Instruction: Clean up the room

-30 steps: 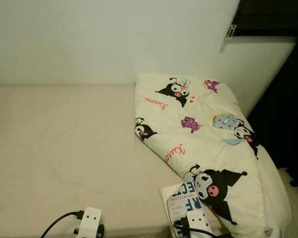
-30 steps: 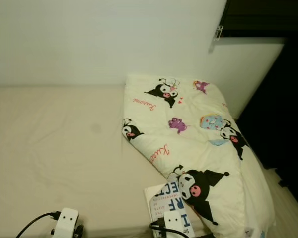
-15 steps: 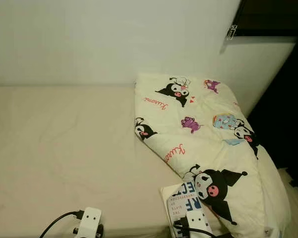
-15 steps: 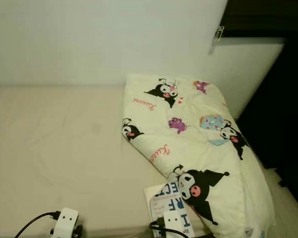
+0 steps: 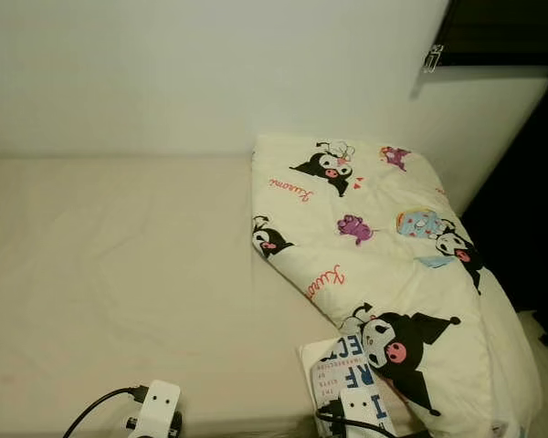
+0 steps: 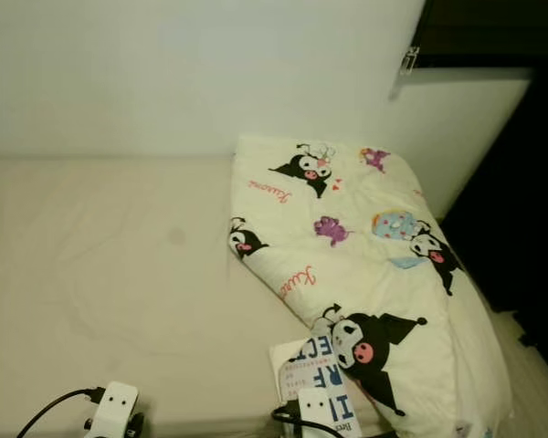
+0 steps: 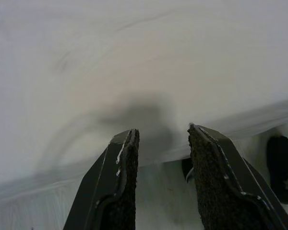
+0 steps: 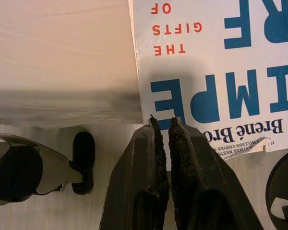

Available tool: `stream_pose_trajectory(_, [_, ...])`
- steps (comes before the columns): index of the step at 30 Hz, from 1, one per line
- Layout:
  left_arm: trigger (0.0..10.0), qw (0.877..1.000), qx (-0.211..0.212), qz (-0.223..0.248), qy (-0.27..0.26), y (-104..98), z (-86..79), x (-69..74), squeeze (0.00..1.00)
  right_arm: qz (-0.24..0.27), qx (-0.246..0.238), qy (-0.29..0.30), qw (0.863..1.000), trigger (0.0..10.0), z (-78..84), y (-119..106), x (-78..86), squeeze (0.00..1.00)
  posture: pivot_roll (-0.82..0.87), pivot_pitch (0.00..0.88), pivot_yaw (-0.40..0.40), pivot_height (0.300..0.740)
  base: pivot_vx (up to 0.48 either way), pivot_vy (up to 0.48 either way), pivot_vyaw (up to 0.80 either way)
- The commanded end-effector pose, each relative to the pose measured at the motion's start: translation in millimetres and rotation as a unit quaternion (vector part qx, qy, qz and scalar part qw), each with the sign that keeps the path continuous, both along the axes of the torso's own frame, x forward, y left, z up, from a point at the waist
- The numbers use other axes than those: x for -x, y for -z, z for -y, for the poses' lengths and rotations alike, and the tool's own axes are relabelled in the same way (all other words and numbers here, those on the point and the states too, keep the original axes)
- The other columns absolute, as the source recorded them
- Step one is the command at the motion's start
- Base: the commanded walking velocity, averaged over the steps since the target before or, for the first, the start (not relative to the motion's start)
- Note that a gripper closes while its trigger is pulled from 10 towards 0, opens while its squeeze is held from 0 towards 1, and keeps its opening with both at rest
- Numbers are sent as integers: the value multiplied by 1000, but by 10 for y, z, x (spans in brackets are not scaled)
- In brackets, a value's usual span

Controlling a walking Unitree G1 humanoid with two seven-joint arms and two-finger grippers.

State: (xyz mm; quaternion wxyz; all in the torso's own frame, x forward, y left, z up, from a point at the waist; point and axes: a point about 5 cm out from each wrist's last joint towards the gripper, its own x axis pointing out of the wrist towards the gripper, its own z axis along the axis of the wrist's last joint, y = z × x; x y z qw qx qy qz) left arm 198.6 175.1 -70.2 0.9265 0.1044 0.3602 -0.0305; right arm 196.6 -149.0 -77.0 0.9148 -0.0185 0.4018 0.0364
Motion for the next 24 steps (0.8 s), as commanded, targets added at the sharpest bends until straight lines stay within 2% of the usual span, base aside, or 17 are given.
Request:
stream_pose_trajectory(1, [10000,1000,-1,-13,0,45,10,76,0,-8,2,1,1000,10000,11,34,68,0,66,0,65,689,0,0,0])
stream_pose_trajectory(3, [10000,1000,-6,-5,1,32,10,62,0,-7,2,1,1000,10000,19,32,66,0,64,0,64,689,0,0,0])
stream_pose_trajectory(5, [10000,1000,-8,13,-20,1,-21,29,0,-3,4,2,1000,10000,33,25,56,0,59,0,63,689,0,0,0])
stream_pose_trajectory(9, [10000,999,3,4,-36,18,-29,48,0,6,2,2,1000,10000,48,9,36,0,53,0,56,689,0,0,0])
stream_pose_trajectory(24, [10000,999,10,-2,-36,49,52,92,0,16,18,-42,999,10000,35,-30,-36,0,52,0,23,689,0,0,0])
